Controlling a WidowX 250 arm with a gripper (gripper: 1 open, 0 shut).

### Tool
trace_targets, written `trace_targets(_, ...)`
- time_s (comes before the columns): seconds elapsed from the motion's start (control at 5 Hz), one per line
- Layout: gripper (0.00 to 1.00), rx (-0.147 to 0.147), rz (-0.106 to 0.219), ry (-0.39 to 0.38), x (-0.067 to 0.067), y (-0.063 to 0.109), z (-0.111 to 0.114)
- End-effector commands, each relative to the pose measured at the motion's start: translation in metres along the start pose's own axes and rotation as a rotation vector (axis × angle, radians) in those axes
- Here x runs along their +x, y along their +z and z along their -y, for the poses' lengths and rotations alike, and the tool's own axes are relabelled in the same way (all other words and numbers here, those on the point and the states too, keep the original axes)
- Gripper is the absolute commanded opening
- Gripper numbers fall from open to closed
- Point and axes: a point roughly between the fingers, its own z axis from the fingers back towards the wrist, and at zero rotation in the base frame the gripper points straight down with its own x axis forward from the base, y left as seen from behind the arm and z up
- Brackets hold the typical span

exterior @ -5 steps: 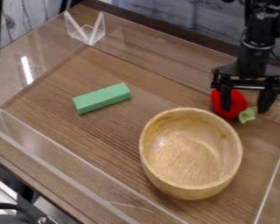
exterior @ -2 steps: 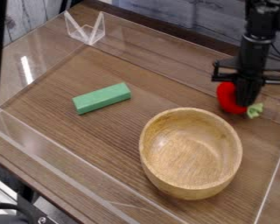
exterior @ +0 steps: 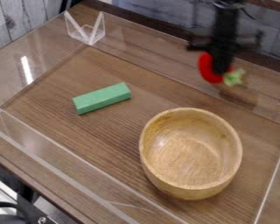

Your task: Move the red fruit to the left

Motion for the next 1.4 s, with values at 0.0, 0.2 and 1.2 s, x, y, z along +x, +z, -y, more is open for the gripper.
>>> trace_targets(0.0,0.0,-0.027,0.081,-0.007,0.012,0.025,-0.022)
trace_targets(0.2,0.0,-0.021,0.09,0.009,0.023,0.018,-0.041)
trace_targets(1.2,0.0,0.005,0.127,0.084,0.036,-0.012,-0.077)
